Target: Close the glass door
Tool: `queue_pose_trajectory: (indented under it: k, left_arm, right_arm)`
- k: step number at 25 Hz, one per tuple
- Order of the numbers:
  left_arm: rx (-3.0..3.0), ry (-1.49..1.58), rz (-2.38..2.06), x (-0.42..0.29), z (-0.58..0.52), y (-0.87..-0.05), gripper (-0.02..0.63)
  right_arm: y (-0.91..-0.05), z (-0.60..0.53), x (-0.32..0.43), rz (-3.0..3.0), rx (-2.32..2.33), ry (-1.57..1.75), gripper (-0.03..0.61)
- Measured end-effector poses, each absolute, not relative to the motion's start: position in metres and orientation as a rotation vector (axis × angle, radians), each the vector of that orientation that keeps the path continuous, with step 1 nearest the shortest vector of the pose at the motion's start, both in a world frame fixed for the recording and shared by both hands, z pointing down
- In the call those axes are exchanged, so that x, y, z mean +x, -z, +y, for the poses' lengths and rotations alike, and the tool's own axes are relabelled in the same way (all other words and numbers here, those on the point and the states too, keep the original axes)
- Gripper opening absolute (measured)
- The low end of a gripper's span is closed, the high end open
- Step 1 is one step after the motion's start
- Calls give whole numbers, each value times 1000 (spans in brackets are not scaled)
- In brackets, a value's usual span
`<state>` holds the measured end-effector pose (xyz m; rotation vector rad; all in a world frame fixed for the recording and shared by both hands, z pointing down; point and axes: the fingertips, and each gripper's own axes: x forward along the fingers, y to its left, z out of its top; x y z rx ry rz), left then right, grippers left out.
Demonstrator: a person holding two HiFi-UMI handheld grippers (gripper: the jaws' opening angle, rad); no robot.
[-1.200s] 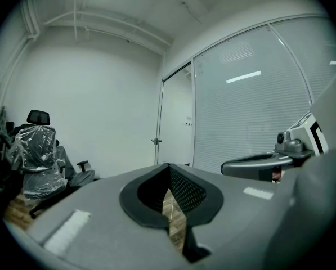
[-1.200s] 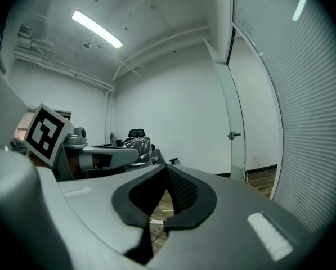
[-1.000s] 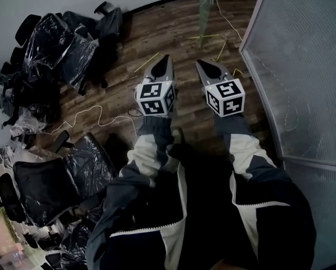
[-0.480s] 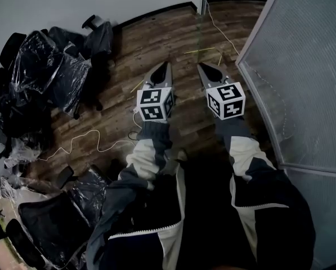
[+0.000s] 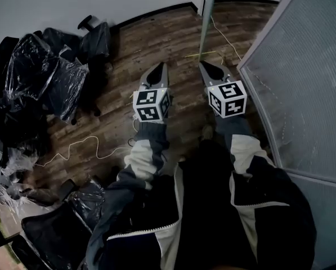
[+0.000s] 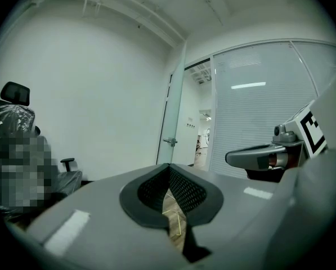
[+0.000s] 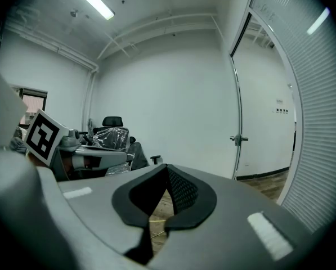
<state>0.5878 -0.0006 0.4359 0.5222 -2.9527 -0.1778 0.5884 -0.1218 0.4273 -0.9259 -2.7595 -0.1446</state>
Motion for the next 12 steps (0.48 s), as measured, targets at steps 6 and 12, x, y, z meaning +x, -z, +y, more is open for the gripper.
queue_pose_trajectory:
  k: [6,12]
  left_arm:
    - [427,139,-2951,528,17,-450,3]
    - [331,97,-2956,447,20,-446,3]
  right_arm:
    - [-444,-117,517,-2715,-980,141,6]
    - [-445,-109,416,-2695,-1076,121,6]
